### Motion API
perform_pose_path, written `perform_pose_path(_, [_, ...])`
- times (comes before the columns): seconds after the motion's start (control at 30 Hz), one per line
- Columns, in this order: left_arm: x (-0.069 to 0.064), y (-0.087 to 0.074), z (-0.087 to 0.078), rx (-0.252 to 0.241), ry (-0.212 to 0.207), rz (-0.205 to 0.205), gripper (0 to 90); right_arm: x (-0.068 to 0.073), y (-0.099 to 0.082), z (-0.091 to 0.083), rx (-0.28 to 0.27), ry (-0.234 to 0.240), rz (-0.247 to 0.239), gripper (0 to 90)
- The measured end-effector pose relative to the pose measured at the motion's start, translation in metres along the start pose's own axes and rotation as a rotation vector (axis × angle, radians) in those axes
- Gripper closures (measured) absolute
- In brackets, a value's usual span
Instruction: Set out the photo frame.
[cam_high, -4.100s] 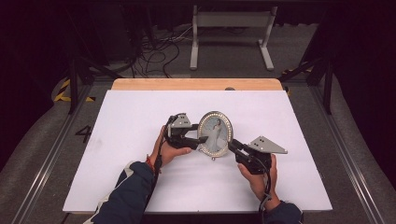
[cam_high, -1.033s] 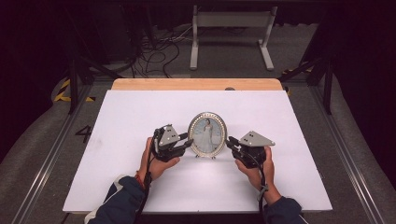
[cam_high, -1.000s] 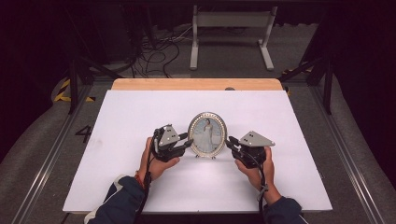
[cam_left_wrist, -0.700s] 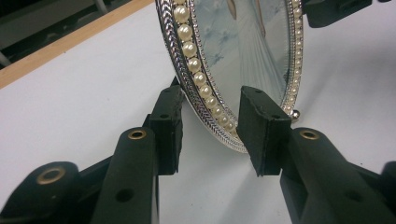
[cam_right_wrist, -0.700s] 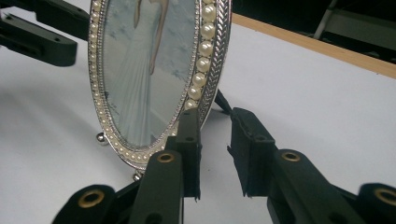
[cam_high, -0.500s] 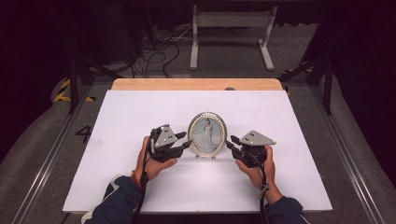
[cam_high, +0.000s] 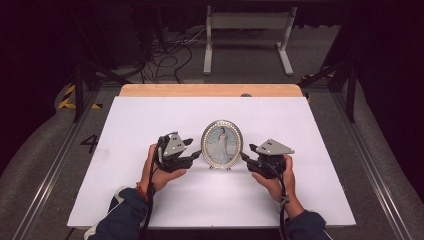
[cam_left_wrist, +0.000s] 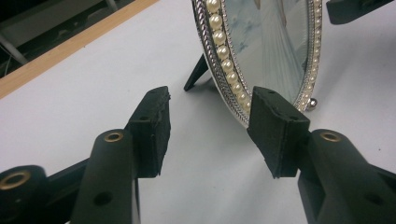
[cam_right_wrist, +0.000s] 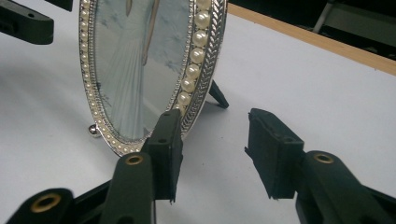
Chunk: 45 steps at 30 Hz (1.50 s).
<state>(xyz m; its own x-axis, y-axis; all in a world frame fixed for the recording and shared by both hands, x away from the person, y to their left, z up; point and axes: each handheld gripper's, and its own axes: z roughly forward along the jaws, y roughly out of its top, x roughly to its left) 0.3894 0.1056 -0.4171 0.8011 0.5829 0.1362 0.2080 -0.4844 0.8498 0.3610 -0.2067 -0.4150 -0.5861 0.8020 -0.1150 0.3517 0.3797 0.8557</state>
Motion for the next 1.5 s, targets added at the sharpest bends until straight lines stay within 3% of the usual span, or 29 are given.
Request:
perform_pose_path(0.03, [0.0, 0.0, 0.0, 0.002, 0.005, 0.003, 45.1, 0.0, 0.0, -0.001, 0.005, 0.008, -0.015, 47.1])
perform_pose_path(0.33, [0.0, -0.002, -0.002, 0.025, 0.037, 0.019, 35.1, -0.002, 0.0, -0.003, 0.022, -0.002, -0.047, 38.3])
perform_pose_path(0.53, [0.001, -0.003, -0.003, 0.03, 0.027, 0.019, 32.5, -0.005, -0.002, -0.006, 0.026, -0.014, -0.05, 35.6])
perform_pose_path(0.63, [0.001, -0.004, -0.001, 0.027, 0.015, 0.007, 31.8, -0.005, -0.002, -0.007, 0.016, 0.011, -0.035, 35.6])
perform_pose_path(0.87, [-0.002, -0.006, 0.014, 0.035, -0.071, -0.03, 32.6, 0.006, -0.002, -0.004, -0.004, 0.09, -0.037, 56.2])
perform_pose_path(1.0, [-0.004, -0.007, 0.027, 0.037, -0.112, -0.064, 38.1, 0.012, -0.002, 0.002, 0.003, 0.074, -0.025, 64.7])
perform_pose_path(1.13, [-0.008, -0.005, 0.032, 0.035, -0.159, -0.046, 52.4, 0.011, -0.005, 0.005, 0.014, 0.067, -0.01, 72.1])
perform_pose_path(1.23, [-0.011, -0.004, 0.033, 0.036, -0.143, -0.03, 54.4, 0.011, -0.005, 0.007, 0.015, 0.058, -0.006, 73.8])
perform_pose_path(1.33, [-0.009, -0.006, 0.033, 0.029, -0.154, -0.057, 58.0, 0.011, -0.005, 0.008, 0.017, 0.051, -0.013, 76.4])
perform_pose_path(1.5, [-0.01, -0.008, 0.032, 0.027, -0.156, -0.06, 59.3, 0.011, -0.004, 0.01, 0.016, 0.05, -0.021, 76.1])
